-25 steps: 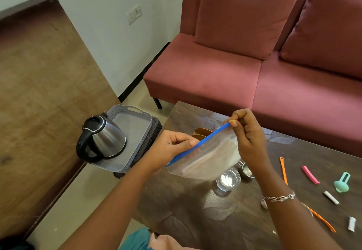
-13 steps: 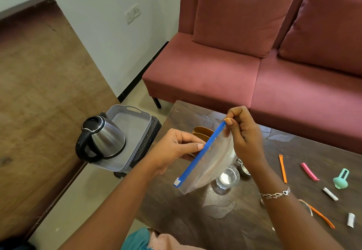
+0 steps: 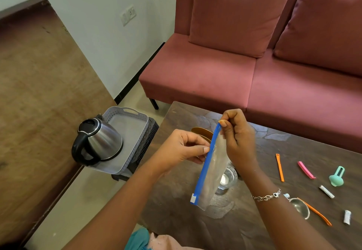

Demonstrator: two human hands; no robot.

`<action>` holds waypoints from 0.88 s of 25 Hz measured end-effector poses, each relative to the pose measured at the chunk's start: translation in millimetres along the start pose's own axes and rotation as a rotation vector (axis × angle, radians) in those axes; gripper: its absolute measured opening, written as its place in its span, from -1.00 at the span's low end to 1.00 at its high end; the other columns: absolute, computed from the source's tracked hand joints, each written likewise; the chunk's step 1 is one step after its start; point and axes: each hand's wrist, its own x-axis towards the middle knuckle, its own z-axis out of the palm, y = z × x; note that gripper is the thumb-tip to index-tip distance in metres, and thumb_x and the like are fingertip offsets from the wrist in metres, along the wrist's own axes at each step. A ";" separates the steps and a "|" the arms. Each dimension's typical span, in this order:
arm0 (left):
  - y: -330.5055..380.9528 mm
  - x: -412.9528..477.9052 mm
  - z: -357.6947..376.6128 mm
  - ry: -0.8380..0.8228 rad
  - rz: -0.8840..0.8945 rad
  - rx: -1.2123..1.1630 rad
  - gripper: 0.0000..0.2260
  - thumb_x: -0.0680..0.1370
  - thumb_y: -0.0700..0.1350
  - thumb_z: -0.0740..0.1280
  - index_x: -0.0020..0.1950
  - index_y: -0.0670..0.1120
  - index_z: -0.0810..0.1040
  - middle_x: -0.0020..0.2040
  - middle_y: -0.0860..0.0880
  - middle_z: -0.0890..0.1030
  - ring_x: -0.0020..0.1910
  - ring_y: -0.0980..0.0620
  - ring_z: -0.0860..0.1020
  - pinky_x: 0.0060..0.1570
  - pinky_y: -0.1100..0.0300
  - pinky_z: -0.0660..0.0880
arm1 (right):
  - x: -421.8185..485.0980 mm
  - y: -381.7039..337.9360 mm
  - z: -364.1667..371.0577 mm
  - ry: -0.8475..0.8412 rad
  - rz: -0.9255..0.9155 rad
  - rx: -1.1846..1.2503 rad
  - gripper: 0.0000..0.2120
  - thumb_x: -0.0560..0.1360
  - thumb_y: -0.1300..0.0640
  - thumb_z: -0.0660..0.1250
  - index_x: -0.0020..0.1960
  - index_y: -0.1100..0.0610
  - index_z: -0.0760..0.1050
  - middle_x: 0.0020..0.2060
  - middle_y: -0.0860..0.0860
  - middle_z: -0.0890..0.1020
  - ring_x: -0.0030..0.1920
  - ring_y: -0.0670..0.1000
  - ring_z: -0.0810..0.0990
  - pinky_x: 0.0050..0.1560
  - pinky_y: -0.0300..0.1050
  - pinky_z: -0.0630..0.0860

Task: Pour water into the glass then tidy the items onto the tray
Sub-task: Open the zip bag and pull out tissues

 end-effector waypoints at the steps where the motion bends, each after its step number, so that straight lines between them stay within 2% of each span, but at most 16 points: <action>1: 0.5 0.6 1.3 0.000 0.003 0.001 -0.88 0.50 -0.29 0.32 -0.12 -0.14 0.65 -0.22 -0.05 0.67 -0.24 0.06 0.64 -0.20 0.23 0.62 | -0.1 -0.4 0.7 0.005 -0.002 -0.009 -0.91 0.51 0.22 0.16 -0.17 0.10 0.34 -0.40 -0.19 0.41 -0.40 -0.24 0.44 -0.41 -0.41 0.35; 5: 2.1 4.8 7.0 0.025 0.006 0.009 -0.88 0.49 -0.30 0.33 -0.16 -0.14 0.63 -0.36 0.06 0.66 -0.34 0.14 0.63 -0.26 0.28 0.61 | 0.8 -1.4 4.6 0.048 -0.014 -0.035 -0.89 0.51 0.26 0.16 -0.16 0.09 0.33 -0.38 -0.21 0.39 -0.38 -0.24 0.45 -0.42 -0.45 0.34; 11: 3.3 11.6 13.4 0.066 0.014 0.026 -0.83 0.48 -0.34 0.33 -0.24 -0.11 0.59 -0.40 0.06 0.62 -0.40 0.14 0.61 -0.30 0.30 0.59 | 3.7 -0.6 6.7 0.057 -0.028 -0.051 -0.91 0.52 0.14 0.11 -0.16 0.10 0.33 -0.37 -0.22 0.37 -0.40 -0.25 0.41 -0.42 -0.46 0.34; 13: 1.6 13.5 13.8 0.090 0.022 0.031 -0.84 0.48 -0.35 0.32 -0.24 -0.14 0.58 -0.37 0.06 0.61 -0.39 0.15 0.60 -0.29 0.29 0.59 | 6.1 0.6 6.1 0.042 0.018 -0.047 -0.90 0.52 0.10 0.13 -0.15 0.09 0.34 -0.36 -0.19 0.39 -0.38 -0.20 0.41 -0.40 -0.42 0.35; 17: -4.6 16.8 14.9 0.173 -0.005 0.014 -0.83 0.48 -0.36 0.31 -0.26 -0.15 0.56 -0.33 -0.06 0.59 -0.42 0.16 0.58 -0.29 0.27 0.60 | 0.6 3.3 -1.1 0.043 0.100 -0.162 -0.90 0.47 0.18 0.27 -0.03 0.16 0.46 -0.13 -0.08 0.50 -0.09 -0.15 0.47 -0.05 -0.32 0.40; 19: -7.6 19.3 15.2 0.249 -0.032 0.004 -0.85 0.47 -0.36 0.31 -0.26 -0.18 0.56 -0.33 -0.10 0.58 -0.44 0.16 0.57 -0.30 0.27 0.60 | -12.3 2.8 -8.0 0.032 0.149 -0.211 -0.95 0.46 0.24 0.34 -0.09 0.13 0.53 -0.19 -0.08 0.56 -0.16 -0.15 0.51 -0.13 -0.36 0.42; 22: -11.7 22.1 15.6 0.324 -0.061 0.032 -0.84 0.47 -0.35 0.32 -0.27 -0.15 0.56 -0.33 -0.11 0.58 -0.39 0.09 0.58 -0.25 0.18 0.62 | -32.4 -3.2 -9.1 -0.137 0.332 -0.184 -0.91 0.43 0.20 0.38 -0.09 0.06 0.62 -0.25 -0.13 0.63 -0.23 -0.20 0.59 -0.18 -0.43 0.50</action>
